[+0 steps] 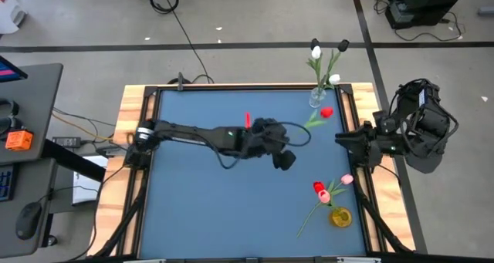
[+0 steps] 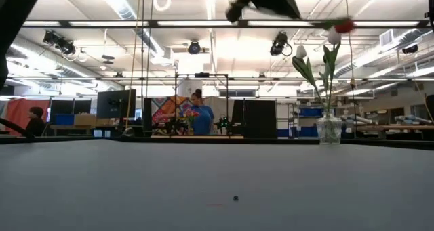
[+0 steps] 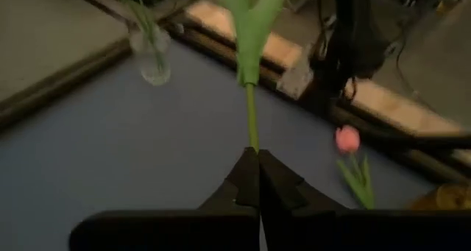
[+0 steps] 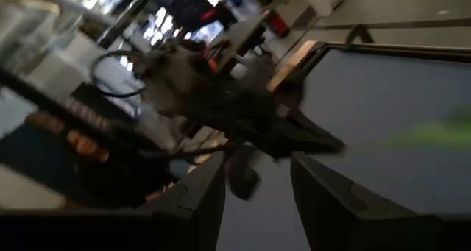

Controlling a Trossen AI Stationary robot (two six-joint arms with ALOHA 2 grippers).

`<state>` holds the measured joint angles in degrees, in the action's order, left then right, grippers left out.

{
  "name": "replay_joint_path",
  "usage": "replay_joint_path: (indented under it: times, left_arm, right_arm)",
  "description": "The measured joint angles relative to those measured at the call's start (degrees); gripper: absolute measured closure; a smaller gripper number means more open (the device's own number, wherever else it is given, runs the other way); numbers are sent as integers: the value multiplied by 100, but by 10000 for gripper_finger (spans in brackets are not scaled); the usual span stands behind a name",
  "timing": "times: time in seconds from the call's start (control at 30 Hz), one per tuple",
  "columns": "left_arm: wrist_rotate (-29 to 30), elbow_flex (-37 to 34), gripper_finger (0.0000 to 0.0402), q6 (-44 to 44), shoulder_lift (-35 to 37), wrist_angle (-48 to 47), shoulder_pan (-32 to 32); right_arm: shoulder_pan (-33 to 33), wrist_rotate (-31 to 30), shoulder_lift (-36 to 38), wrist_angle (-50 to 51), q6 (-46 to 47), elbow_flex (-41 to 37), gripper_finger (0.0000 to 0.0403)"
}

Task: Sort flowers into vase by color
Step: Put the red flower into the yellow vase

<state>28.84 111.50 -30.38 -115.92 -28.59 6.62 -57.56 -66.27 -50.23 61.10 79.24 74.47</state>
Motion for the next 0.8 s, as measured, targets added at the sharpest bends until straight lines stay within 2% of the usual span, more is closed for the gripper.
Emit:
replay_joint_path:
  times: [0.2, 0.37, 0.53, 0.8]
  left_arm:
    - [52, 9, 401, 26, 346, 23, -23]
    - [-139, 6, 401, 17, 435, 924, 3]
    - [-817, 9, 401, 116, 431, 1704, -8]
    - [-1289, 11, 401, 113, 422, 1821, -43]
  right_arm:
    - [399, -93, -49, 110, 921, -381, 240]
    - [879, -16, -81, -110, 1146, -637, 231]
    - [1227, 3, -174, -545, 446, -684, 211]
    - [1621, 44, -174, -1398, -776, -681, 195]
